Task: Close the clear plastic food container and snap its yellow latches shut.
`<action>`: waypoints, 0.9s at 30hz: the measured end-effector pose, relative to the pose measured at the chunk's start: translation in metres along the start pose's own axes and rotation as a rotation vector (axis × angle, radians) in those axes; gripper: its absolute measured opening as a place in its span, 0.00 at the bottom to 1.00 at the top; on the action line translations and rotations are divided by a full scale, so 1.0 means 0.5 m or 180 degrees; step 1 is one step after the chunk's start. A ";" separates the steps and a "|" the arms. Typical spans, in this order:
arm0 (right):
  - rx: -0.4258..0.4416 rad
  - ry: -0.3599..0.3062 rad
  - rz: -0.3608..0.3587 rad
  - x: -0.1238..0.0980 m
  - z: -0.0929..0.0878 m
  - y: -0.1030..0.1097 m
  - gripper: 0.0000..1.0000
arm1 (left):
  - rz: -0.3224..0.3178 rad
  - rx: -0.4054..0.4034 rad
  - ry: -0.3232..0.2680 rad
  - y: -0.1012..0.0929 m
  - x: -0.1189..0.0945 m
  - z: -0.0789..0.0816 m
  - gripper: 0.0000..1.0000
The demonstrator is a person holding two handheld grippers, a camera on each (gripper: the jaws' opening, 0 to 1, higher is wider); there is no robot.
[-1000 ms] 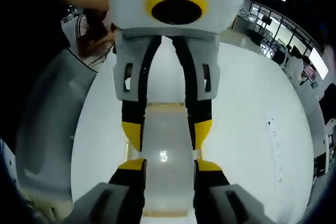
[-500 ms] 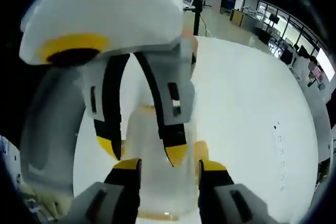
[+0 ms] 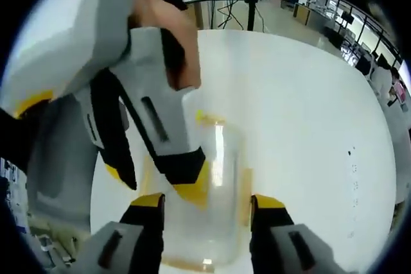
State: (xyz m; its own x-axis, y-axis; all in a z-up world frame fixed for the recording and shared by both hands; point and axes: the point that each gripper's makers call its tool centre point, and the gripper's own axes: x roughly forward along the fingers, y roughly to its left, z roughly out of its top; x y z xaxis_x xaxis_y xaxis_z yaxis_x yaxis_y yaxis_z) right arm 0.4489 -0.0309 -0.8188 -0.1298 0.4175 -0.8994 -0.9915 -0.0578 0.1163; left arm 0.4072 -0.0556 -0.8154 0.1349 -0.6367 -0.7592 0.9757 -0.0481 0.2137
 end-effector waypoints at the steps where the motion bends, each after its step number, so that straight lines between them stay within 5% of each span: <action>1: 0.0037 -0.0012 0.0030 0.000 0.001 -0.001 0.53 | 0.0102 0.0073 -0.0003 0.010 -0.001 0.000 0.44; 17: 0.0263 0.0074 0.0383 0.026 0.019 0.028 0.48 | 0.0219 -0.0002 -0.0027 -0.028 -0.009 -0.005 0.40; 27: 0.0225 0.0418 0.0416 0.035 0.018 0.059 0.51 | 0.0271 -0.0169 0.0109 -0.048 -0.011 -0.005 0.38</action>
State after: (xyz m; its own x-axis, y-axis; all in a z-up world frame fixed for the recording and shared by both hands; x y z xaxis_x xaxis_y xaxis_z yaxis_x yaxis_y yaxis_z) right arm 0.4173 -0.0170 -0.8270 -0.2603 0.2884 -0.9214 -0.9647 -0.0378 0.2607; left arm 0.3834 -0.0493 -0.8179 0.2226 -0.6099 -0.7605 0.9681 0.0465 0.2461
